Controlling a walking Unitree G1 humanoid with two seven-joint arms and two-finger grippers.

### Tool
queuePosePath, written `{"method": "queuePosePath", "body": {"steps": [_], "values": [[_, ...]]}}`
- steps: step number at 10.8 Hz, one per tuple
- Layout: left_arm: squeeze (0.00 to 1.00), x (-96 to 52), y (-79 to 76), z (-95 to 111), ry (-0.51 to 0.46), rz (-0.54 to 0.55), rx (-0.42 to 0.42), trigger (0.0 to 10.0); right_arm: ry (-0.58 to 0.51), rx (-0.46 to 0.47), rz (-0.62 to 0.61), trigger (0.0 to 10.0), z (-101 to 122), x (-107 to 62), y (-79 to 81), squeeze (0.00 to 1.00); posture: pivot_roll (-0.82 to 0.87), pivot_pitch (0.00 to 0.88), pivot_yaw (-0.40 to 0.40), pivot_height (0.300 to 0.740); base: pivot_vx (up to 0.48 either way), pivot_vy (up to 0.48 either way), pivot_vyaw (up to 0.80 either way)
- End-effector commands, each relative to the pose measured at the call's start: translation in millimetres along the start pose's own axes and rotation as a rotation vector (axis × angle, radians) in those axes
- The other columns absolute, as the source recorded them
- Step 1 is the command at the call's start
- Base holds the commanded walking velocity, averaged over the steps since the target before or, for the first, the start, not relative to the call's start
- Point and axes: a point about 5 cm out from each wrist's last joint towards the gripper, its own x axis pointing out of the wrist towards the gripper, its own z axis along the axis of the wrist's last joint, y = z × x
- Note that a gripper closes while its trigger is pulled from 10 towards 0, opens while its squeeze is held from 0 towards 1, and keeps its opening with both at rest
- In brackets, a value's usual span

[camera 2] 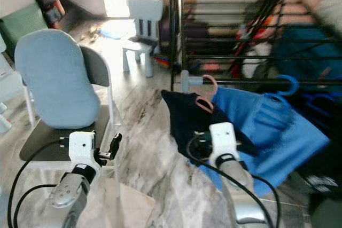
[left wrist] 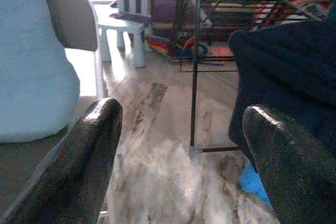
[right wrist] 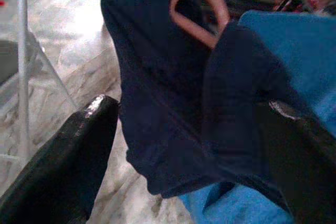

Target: Hang hanger

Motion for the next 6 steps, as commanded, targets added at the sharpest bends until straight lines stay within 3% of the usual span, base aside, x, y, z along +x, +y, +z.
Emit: {"method": "queuePosePath", "body": {"steps": [1,6], "values": [[0.0,0.1,-1.6,-0.8,-0.001,-0.016,-0.002,10.0,0.006,-0.005,-0.008,10.0,-1.9,0.8,-3.2,0.0,-0.06,0.0,0.022,0.74,-0.259,0.0,0.0],[0.0,-2.6,16.3,2.0,-0.003,-0.018,0.05,10.0,0.02,0.006,-0.026,10.0,-12.1,5.8,-2.6,0.0,-0.04,0.0,0.069,0.74,-0.256,0.0,0.0]]}}
